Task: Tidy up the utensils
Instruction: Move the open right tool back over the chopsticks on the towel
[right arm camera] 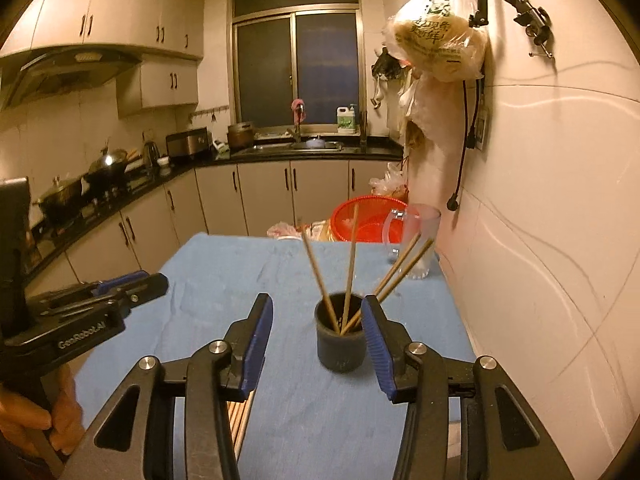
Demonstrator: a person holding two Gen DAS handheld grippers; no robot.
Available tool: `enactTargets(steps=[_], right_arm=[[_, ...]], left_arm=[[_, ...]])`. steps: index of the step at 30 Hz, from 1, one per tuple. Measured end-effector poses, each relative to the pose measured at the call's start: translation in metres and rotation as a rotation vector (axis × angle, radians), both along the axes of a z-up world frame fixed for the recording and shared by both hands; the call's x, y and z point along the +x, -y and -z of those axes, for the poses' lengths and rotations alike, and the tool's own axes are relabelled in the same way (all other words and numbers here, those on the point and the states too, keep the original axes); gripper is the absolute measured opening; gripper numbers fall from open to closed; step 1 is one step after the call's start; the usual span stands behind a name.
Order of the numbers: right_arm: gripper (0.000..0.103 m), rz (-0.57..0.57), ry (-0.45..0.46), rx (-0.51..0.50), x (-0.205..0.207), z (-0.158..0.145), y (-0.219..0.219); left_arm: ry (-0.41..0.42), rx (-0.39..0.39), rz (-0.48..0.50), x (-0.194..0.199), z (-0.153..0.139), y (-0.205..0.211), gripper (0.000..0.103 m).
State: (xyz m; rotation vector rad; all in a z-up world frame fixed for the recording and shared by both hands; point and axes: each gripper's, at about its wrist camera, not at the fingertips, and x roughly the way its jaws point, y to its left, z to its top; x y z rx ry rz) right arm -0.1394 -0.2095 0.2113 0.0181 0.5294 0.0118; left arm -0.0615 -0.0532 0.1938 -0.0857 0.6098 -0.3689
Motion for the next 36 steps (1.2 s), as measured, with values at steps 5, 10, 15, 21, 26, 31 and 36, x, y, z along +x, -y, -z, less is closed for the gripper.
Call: enactTargets(steps=[5,10,15,21,26,31,36], right_arm=[[0.05,-0.022,-0.04,-0.04,-0.008,0.022,-0.019],[0.05,-0.052,-0.068,-0.069,-0.011,0.039,-0.035],[0.05,-0.075,-0.088,-0.077,-0.012,0.048,-0.044],[0.05,-0.088,-0.196,0.017,0.005,0.069,-0.035],[0.044,-0.122,-0.311,0.115,0.037,0.096,-0.029],[0.036,-0.112,-0.4,0.131,0.074,0.122,-0.037],[0.018,-0.096,-0.49,0.123,0.111,0.151,-0.051]], left_arm=[[-0.018,0.001,-0.041,-0.017,0.015,-0.02,0.03],[-0.033,0.027,-0.077,-0.028,0.029,-0.032,0.03],[-0.049,0.03,-0.098,-0.033,0.039,-0.045,0.03],[-0.122,0.039,-0.13,-0.027,0.061,-0.059,0.041],[-0.219,0.051,-0.135,-0.008,0.086,-0.065,0.045],[-0.284,0.059,-0.129,0.009,0.109,-0.067,0.045],[-0.313,0.047,-0.138,0.019,0.123,-0.079,0.045]])
